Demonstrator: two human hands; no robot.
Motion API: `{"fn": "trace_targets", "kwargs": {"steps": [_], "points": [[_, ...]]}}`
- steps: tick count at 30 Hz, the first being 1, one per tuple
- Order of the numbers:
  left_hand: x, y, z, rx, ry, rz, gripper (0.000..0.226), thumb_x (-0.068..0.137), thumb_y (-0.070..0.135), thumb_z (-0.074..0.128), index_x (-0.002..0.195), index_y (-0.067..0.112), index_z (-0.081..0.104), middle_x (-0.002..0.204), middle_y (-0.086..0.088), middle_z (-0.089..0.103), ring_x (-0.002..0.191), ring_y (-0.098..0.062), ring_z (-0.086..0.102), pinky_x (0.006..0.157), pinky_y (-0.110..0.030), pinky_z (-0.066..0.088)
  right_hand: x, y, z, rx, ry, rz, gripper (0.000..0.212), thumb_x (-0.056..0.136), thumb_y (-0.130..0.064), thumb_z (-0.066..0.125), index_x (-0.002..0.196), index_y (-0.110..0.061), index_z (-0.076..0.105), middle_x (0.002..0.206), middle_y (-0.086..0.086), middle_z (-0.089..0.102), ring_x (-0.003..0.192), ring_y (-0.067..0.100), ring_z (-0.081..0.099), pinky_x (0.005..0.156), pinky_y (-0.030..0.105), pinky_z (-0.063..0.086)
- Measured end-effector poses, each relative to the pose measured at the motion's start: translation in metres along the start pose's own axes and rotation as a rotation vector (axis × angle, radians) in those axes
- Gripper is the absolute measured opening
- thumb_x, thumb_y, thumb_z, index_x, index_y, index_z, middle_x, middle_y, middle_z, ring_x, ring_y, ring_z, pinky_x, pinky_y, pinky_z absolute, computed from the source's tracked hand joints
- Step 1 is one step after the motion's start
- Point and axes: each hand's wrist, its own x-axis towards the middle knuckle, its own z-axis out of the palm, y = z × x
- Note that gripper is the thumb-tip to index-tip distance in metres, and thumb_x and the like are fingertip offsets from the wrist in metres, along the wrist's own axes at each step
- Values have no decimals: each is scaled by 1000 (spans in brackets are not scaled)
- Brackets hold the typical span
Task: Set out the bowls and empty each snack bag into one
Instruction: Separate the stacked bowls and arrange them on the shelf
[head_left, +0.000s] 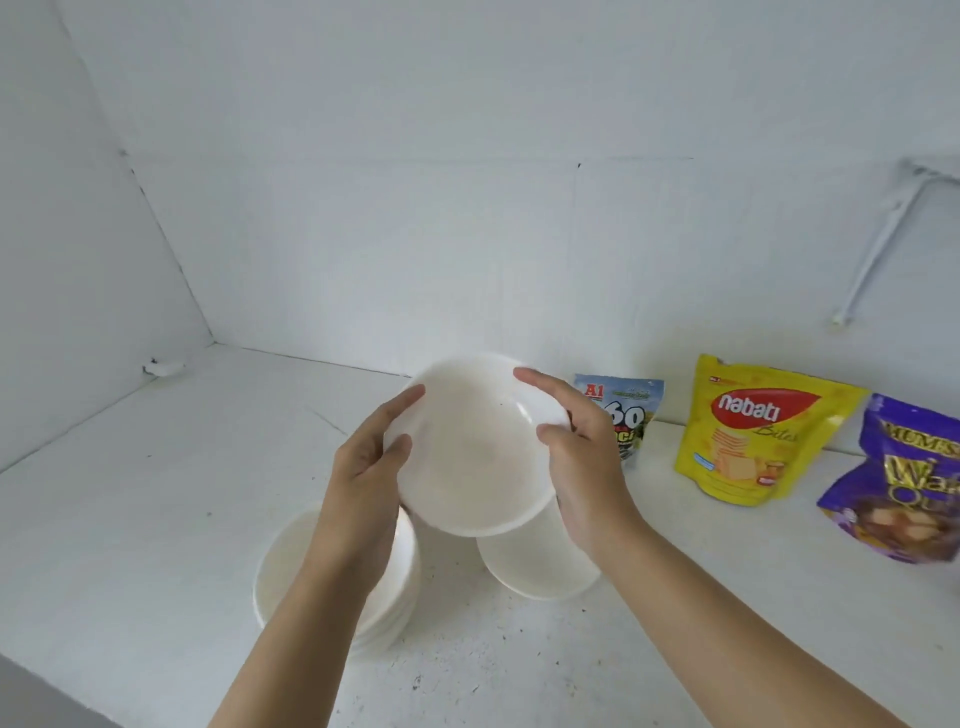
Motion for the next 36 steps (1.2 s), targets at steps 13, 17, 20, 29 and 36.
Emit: {"fn": "trace_targets", "kwargs": {"steps": [13, 17, 20, 29, 36], "points": [[3, -73, 140, 17, -221, -224, 44, 99, -6, 55, 119, 27, 74, 120, 17, 73, 117, -20, 64, 100, -43, 55, -11, 39, -158, 61, 392, 236, 68, 80, 20, 37, 101, -30, 80, 100, -2, 72, 98, 32, 54, 86, 37, 46], [-1, -96, 169, 79, -266, -270, 45, 98, -11, 53, 118, 24, 73, 127, 5, 70, 116, -24, 65, 97, -38, 56, -15, 64, -190, 27, 435, 293, 68, 79, 19, 38, 94, -34, 79, 118, 0, 67, 98, 23, 59, 83, 35, 49], [-1, -119, 178, 287, -301, -209, 45, 97, -7, 59, 117, 31, 71, 126, 5, 70, 111, -20, 67, 96, -36, 58, -18, 82, -206, 7, 431, 346, 66, 78, 19, 38, 98, -30, 78, 116, -1, 67, 90, 15, 60, 77, 33, 49], [17, -152, 178, 1043, -424, 13, 41, 95, 25, 70, 132, 41, 62, 118, 23, 57, 114, -7, 45, 95, -32, 23, -13, 135, -226, -132, 359, 450, 71, 76, 21, 36, 97, -34, 75, 109, -1, 72, 81, 20, 57, 59, 21, 44], [18, -167, 168, 1152, -446, -2, 40, 97, 25, 67, 134, 38, 61, 137, 16, 61, 125, -14, 40, 92, -31, 16, -12, 159, -223, -268, 254, 474, 68, 73, 21, 38, 104, -29, 73, 113, -6, 69, 110, 22, 60, 73, 24, 48]]}}
